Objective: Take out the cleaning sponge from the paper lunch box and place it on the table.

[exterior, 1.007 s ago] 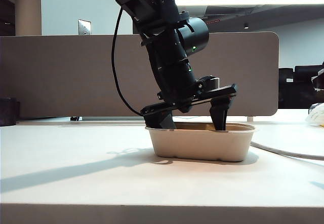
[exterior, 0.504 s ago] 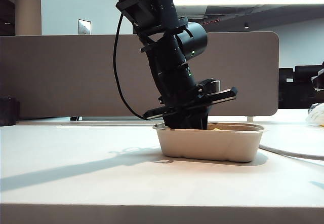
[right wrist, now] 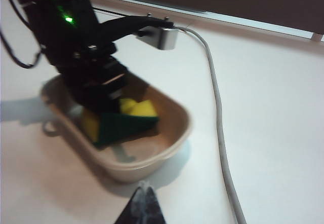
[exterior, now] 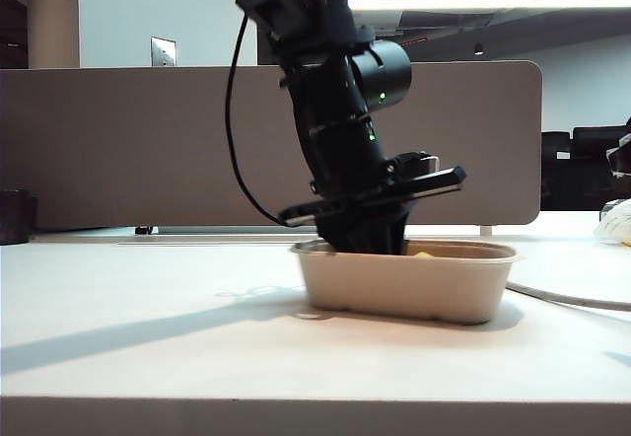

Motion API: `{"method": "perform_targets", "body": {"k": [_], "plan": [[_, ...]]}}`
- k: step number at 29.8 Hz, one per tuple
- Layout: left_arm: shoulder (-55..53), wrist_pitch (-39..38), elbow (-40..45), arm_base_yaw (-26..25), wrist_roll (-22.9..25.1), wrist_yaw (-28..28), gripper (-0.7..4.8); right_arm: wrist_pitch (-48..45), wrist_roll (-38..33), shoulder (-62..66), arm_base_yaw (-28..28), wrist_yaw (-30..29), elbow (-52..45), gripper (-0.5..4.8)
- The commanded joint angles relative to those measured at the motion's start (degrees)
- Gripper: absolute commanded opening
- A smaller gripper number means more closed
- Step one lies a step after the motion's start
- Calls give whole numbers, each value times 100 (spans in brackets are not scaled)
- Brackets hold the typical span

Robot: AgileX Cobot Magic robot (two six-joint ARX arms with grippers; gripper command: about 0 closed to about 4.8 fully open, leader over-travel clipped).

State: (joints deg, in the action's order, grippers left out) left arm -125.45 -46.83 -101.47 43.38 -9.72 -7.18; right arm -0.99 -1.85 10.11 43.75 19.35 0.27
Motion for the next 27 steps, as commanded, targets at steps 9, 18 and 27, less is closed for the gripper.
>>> {"method": "perform_targets", "body": {"k": [9, 18, 27], "plan": [[1237, -575, 15, -157, 264, 758, -6, -92, -4, -4, 9, 0, 7, -5], [1886, -1198, 15, -557, 721, 1534, -6, -92, -4, -4, 9, 0, 7, -5], [1912, -2094, 26, -1451, 1152, 1915, -6, -92, -4, -4, 9, 0, 7, -5]]}}
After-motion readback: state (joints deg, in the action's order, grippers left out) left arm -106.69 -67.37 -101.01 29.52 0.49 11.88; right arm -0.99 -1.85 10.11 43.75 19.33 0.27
